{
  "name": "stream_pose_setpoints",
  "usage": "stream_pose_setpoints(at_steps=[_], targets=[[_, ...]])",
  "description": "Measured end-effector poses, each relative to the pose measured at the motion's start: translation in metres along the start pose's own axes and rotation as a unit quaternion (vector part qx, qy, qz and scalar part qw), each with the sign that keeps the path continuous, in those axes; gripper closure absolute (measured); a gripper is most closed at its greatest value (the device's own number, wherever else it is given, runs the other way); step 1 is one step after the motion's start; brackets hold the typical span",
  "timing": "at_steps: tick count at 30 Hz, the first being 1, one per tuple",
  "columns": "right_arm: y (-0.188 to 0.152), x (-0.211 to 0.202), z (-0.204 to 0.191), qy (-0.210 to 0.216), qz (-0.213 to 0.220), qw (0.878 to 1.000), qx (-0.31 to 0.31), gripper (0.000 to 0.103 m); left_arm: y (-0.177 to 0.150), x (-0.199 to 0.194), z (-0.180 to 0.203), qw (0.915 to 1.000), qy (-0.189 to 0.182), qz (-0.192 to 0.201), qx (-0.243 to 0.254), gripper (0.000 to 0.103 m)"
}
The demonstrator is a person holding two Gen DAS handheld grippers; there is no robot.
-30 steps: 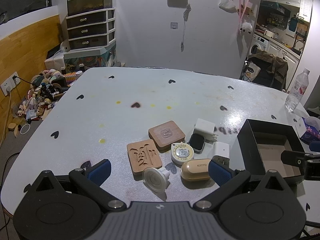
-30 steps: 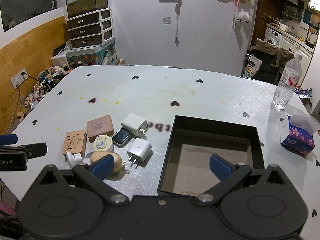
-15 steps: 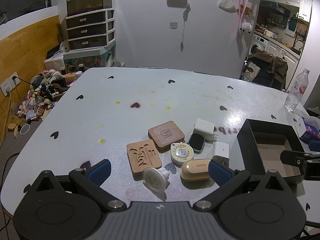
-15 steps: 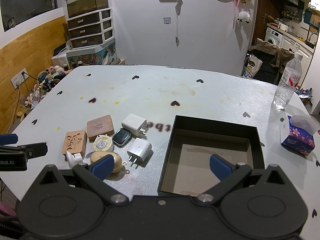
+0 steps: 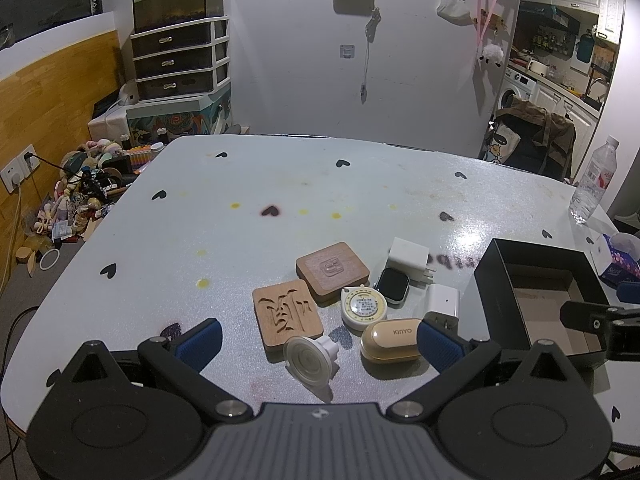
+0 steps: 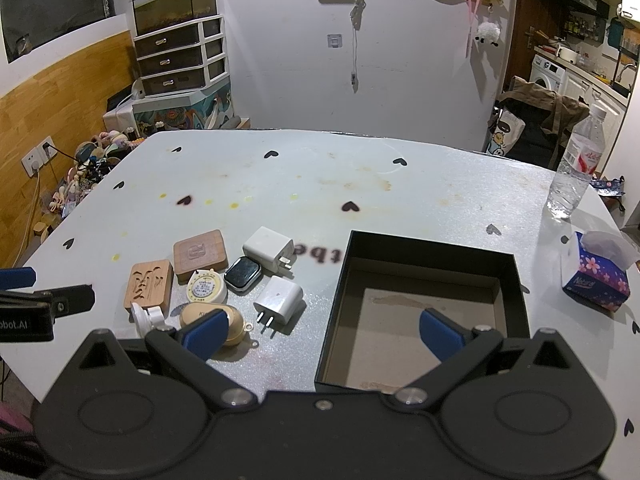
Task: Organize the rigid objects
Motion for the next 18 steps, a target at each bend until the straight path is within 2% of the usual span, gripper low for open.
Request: stream_pose_setpoints(at_steps=[18], targets=[[0.0007, 0.0015, 0.0009, 0.0, 0.0, 1.0, 0.0, 0.0, 0.0, -0.0001, 0.0, 1.0, 0.0, 0.0, 0.0, 0.001]])
Point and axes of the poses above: each gripper's, at about its wrist camera, not at the fingertips, and x roughly the way its jaws point, z to its right, y to its top, the point moved 6 cm from there along x, roughly the way its jaws point, and after that the axes turned 2 degrees about -y, right-handed, at the moved point
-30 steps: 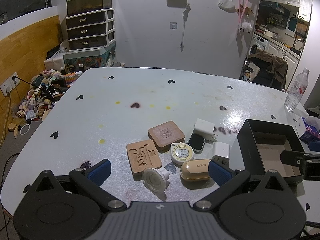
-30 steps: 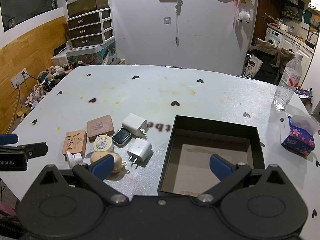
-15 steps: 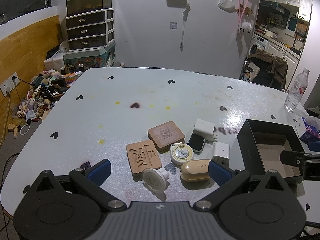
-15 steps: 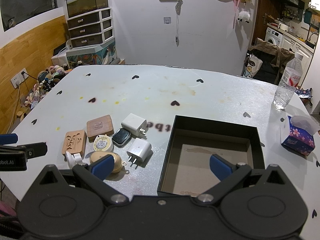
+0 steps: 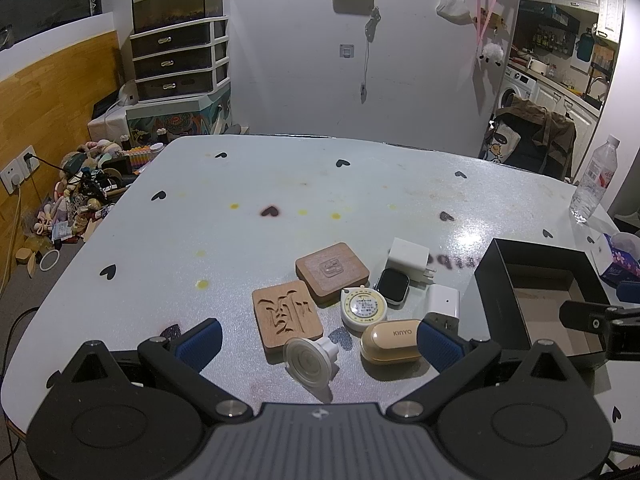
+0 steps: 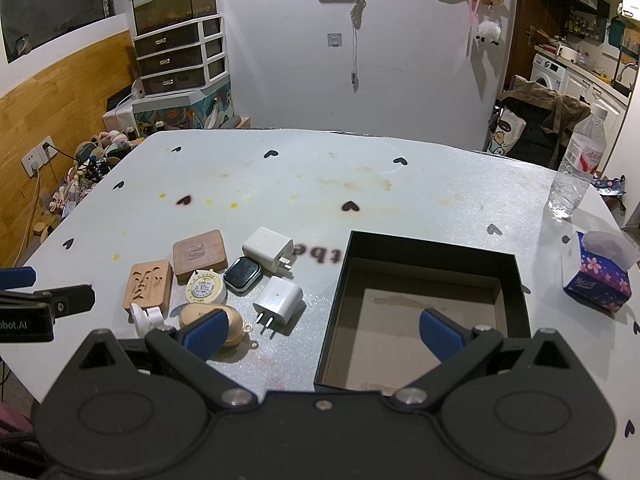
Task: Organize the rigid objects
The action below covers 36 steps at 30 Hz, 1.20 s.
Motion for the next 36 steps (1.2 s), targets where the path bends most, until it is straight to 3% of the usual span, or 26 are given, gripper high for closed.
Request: stream_pose_setpoints(at_steps=[20, 36], targets=[[0.008, 0.0, 0.014, -0.018, 0.02, 1.0, 0.003, 0.0, 0.005, 0.001, 0.003, 0.9999, 0.002, 0.011, 0.003, 0.001], [0.046, 0.002, 0.103, -0.089, 0.064, 0.993, 0.043, 0.0, 0.059, 0.013, -0.004, 0.9974, 0.039, 0.06, -0.012, 0.0]])
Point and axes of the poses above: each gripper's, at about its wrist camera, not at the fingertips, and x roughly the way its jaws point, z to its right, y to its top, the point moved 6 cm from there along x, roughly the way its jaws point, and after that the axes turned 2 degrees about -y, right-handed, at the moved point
